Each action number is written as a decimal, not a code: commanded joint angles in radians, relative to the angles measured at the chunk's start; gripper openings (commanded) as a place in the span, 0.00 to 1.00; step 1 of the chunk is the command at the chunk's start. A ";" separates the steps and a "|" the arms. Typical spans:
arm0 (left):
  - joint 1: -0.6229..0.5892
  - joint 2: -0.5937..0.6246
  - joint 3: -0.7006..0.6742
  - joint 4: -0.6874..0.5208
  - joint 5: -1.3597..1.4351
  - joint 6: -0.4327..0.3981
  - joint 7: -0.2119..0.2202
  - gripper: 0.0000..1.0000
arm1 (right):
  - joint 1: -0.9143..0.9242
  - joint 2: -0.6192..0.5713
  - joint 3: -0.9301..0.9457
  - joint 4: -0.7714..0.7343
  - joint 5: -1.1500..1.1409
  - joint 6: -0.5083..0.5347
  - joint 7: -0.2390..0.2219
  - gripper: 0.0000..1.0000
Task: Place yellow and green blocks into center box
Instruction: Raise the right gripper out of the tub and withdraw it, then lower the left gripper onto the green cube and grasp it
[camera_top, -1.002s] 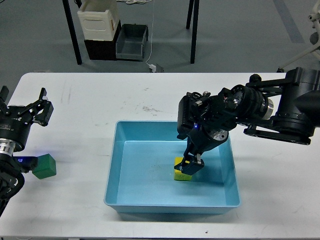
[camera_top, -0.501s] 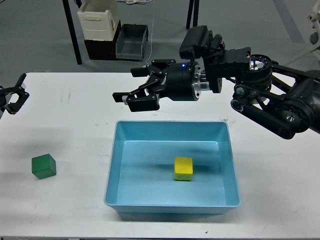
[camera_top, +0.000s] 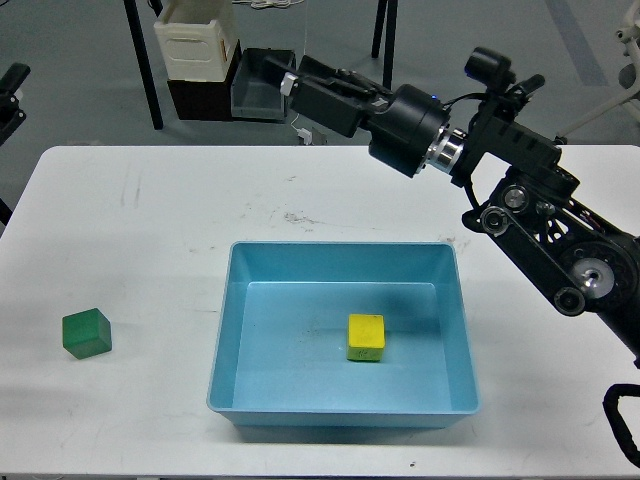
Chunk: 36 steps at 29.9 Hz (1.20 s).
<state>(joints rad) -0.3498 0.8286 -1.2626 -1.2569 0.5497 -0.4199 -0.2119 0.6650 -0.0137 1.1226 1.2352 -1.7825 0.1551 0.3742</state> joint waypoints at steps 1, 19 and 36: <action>-0.023 -0.002 -0.003 -0.004 0.056 0.006 -0.003 1.00 | -0.108 0.014 0.107 0.076 0.092 -0.002 -0.043 1.00; -0.098 0.080 0.012 -0.209 0.633 -0.069 -0.277 1.00 | -0.542 0.014 0.437 0.253 0.551 0.027 -0.183 1.00; -0.242 0.343 0.653 -0.355 1.452 -0.069 -0.277 1.00 | -0.709 -0.006 0.551 0.268 0.881 0.098 -0.181 1.00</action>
<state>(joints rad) -0.5859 1.1296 -0.7303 -1.6066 1.9314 -0.4888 -0.4891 -0.0291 -0.0124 1.6717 1.5071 -0.9170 0.2541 0.1903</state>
